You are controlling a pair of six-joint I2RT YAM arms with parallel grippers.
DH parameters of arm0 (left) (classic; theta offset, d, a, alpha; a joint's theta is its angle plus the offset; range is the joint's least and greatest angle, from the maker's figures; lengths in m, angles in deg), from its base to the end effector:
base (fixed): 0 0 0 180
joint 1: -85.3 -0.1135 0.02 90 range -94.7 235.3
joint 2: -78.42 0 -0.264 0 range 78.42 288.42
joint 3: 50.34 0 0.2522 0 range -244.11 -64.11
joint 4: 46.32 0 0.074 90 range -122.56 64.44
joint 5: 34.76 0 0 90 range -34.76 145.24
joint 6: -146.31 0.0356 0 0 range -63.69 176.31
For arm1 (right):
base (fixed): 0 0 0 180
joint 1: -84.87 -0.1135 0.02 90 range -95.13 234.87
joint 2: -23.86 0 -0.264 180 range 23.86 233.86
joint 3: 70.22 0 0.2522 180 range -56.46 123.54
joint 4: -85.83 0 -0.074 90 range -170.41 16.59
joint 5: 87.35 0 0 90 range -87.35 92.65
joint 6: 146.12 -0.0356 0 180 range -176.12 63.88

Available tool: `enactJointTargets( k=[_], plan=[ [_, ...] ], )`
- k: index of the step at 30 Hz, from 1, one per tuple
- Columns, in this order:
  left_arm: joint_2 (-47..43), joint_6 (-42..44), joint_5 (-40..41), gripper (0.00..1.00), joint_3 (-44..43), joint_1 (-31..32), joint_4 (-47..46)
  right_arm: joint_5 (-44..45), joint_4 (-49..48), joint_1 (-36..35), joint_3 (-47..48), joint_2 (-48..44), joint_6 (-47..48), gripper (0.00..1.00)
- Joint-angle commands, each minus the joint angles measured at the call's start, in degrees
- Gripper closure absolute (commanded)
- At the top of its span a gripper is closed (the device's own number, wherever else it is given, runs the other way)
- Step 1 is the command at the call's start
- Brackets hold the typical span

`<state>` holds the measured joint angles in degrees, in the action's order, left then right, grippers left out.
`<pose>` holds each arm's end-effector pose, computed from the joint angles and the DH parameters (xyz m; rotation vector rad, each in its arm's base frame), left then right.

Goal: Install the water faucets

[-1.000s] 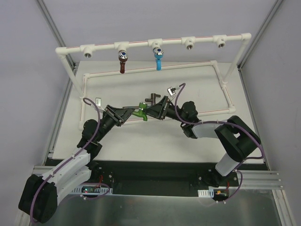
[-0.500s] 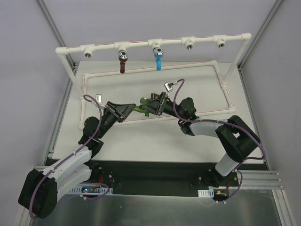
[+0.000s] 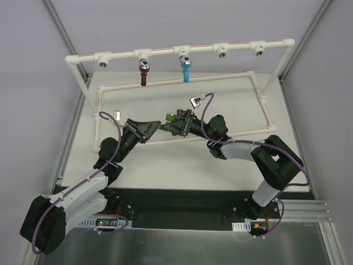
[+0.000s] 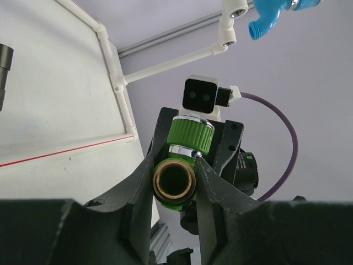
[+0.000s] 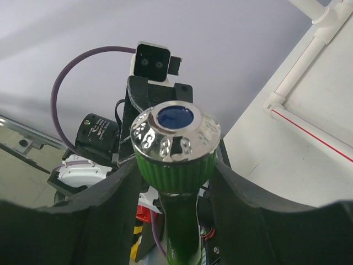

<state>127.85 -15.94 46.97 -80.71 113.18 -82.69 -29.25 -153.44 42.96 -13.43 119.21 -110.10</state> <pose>0.1664 -0.0938 0.2642 -0.4128 1.3871 -1.5678 0.2399 0.2406 0.2560 -0.4207 1.4261 1.7393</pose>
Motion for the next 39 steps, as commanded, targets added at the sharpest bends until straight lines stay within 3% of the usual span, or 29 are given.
enactJointTargets(
  k=[1, 5, 17, 20, 26, 29, 30, 33, 35, 39],
  plan=[
    [-0.4, 0.8, 2.4, 1.00, -2.5, 1.2, -5.4, 0.5, -14.8, -0.6, 2.6, 0.2, 0.2, 0.49],
    [-0.7, 1.3, 3.9, 1.00, -2.1, 1.9, -5.9, 0.6, -14.8, -0.7, 2.6, 0.2, 0.3, 0.55],
    [-1.3, 2.2, 6.6, 0.98, -1.9, 2.8, -6.4, 0.8, -14.8, -1.0, 2.9, 0.5, 0.4, 0.51],
    [-1.0, 2.2, 6.9, 0.98, -1.9, 3.0, -6.4, 0.7, -14.8, -1.2, 3.0, 0.7, 0.4, 0.57],
    [-0.7, 2.6, 6.0, 0.96, -1.9, 3.3, -6.5, 0.3, -14.8, -1.2, 3.2, 0.4, 0.8, 0.81],
    [-0.5, 3.0, 5.4, 0.84, -1.8, 3.3, -6.2, -0.2, -14.7, -0.9, 3.1, -0.2, 1.3, 0.97],
    [-0.5, 3.2, 5.1, 0.73, -1.8, 3.3, -5.9, -0.4, -14.7, -0.6, 2.9, -0.3, 1.2, 0.99],
    [-1.6, 5.4, 4.8, 0.53, -2.0, 3.2, -2.3, -0.8, -14.7, 1.3, 1.3, -1.2, 1.2, 0.98],
    [-3.7, 10.9, 4.6, 0.46, -3.3, 3.2, 2.2, -1.0, -14.3, 3.5, -0.8, -2.5, 1.2, 0.98],
    [-5.5, 26.5, 2.7, 0.35, -9.7, 3.2, 24.5, -3.3, -12.8, 8.4, -4.7, -5.2, 1.1, 0.98]
  ],
)
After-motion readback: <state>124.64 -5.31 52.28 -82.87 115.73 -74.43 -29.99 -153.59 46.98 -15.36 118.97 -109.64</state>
